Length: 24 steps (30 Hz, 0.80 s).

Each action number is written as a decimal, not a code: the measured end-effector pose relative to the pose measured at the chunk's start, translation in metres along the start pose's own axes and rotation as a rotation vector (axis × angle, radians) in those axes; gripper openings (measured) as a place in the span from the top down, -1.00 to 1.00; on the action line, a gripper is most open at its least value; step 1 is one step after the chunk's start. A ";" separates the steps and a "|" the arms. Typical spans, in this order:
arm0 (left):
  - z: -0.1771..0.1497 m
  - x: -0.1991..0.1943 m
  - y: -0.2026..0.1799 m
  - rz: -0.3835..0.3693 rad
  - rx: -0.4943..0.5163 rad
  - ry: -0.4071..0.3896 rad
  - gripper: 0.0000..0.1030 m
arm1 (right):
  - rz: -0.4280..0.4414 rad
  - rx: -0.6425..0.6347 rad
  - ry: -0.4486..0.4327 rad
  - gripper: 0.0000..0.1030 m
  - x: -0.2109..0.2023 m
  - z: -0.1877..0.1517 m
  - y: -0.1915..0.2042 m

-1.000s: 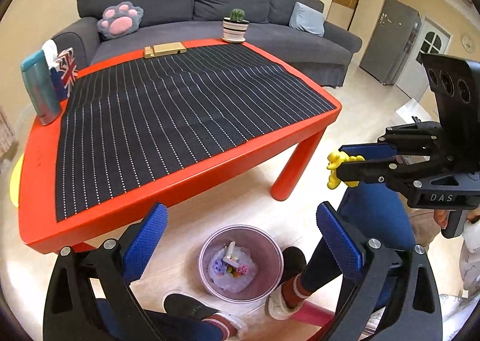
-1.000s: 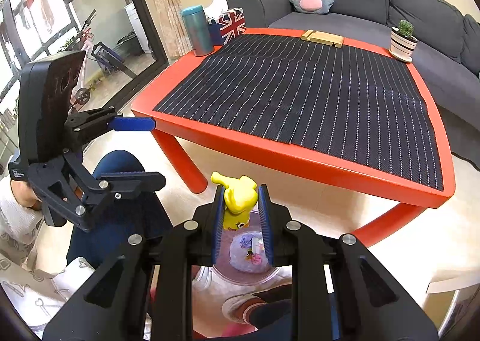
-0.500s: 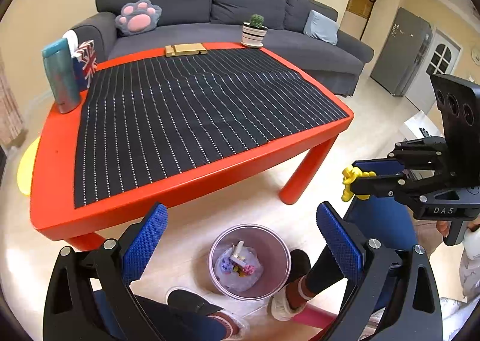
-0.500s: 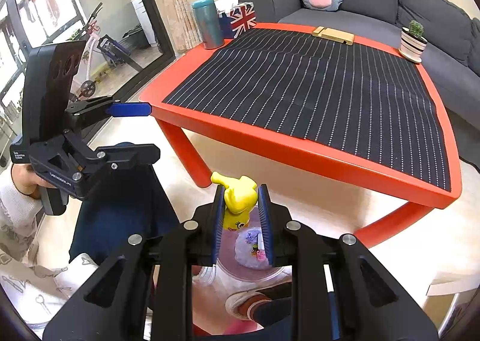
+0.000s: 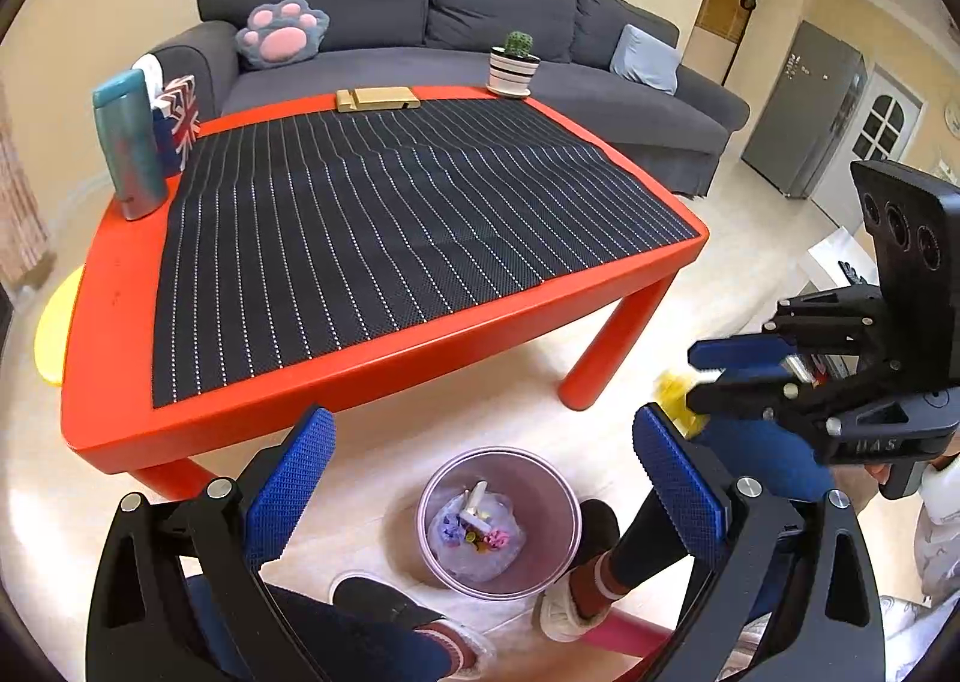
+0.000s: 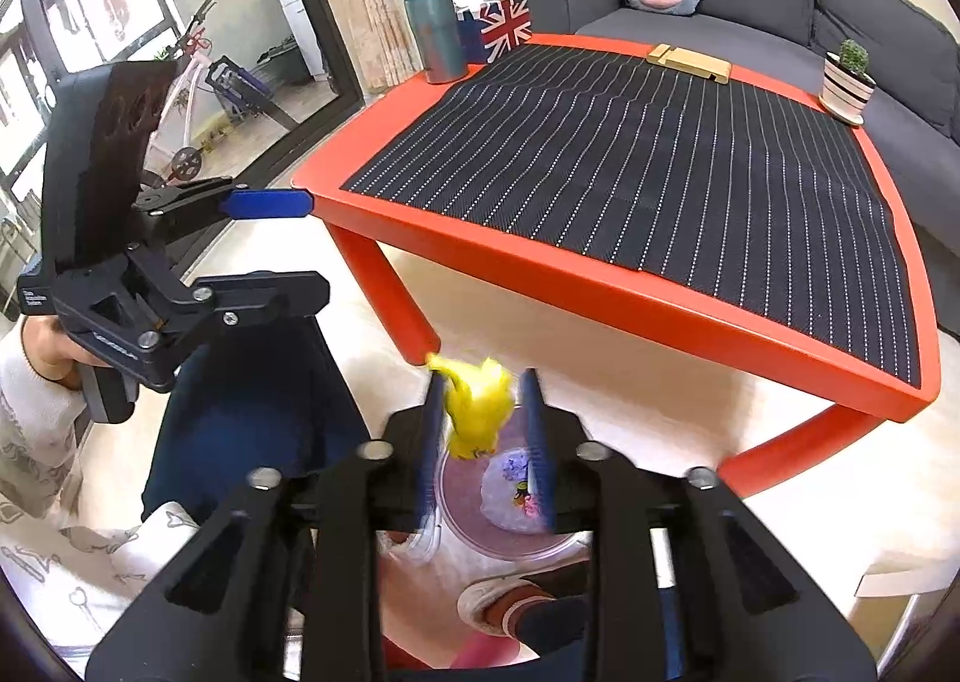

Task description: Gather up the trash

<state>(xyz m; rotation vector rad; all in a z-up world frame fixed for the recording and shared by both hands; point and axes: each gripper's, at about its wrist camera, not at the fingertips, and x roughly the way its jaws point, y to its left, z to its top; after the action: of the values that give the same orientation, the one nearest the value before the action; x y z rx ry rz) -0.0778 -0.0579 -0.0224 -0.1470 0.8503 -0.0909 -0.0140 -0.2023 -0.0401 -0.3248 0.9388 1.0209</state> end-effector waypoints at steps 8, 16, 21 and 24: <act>0.000 0.001 0.001 0.003 -0.003 0.006 -0.85 | -0.046 0.031 -0.009 -0.83 0.004 0.001 -0.006; 0.002 0.003 0.002 0.008 0.000 0.009 -0.85 | -0.085 0.073 -0.019 -0.90 0.002 0.001 -0.014; 0.008 0.003 0.004 0.026 -0.002 0.001 -0.85 | -0.098 0.106 -0.045 -0.91 -0.002 0.006 -0.022; 0.014 0.002 0.005 0.034 0.001 -0.012 -0.85 | -0.113 0.111 -0.061 -0.91 -0.006 0.013 -0.027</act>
<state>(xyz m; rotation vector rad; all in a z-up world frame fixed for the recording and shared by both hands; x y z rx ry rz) -0.0661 -0.0521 -0.0154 -0.1322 0.8401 -0.0579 0.0143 -0.2116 -0.0328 -0.2502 0.9082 0.8669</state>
